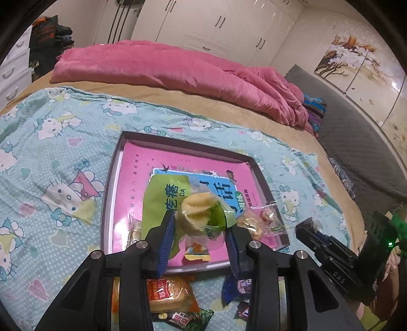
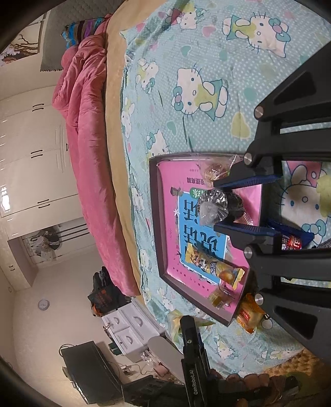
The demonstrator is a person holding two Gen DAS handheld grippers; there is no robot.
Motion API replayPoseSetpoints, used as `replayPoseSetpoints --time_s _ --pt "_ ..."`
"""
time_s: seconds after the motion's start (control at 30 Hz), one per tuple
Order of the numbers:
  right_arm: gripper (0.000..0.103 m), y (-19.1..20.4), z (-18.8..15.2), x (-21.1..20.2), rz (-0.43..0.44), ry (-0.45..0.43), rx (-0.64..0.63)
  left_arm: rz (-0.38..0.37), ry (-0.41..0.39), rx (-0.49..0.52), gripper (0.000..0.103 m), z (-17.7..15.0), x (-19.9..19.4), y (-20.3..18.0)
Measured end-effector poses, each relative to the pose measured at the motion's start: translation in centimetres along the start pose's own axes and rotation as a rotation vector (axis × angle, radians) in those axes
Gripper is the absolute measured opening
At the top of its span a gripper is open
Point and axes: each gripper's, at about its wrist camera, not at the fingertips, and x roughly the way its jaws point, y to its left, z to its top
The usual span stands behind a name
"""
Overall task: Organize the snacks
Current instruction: 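Carry the green bag and round chocolate over the tray and lower them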
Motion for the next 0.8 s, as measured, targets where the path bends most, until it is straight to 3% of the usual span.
replayPoseSetpoints --time_s 0.8 --pt "0.027 -0.3 -0.4 1.6 -0.009 0.023 0.005 0.059 0.066 0.054 0.038 -1.1 4.6 -0.5"
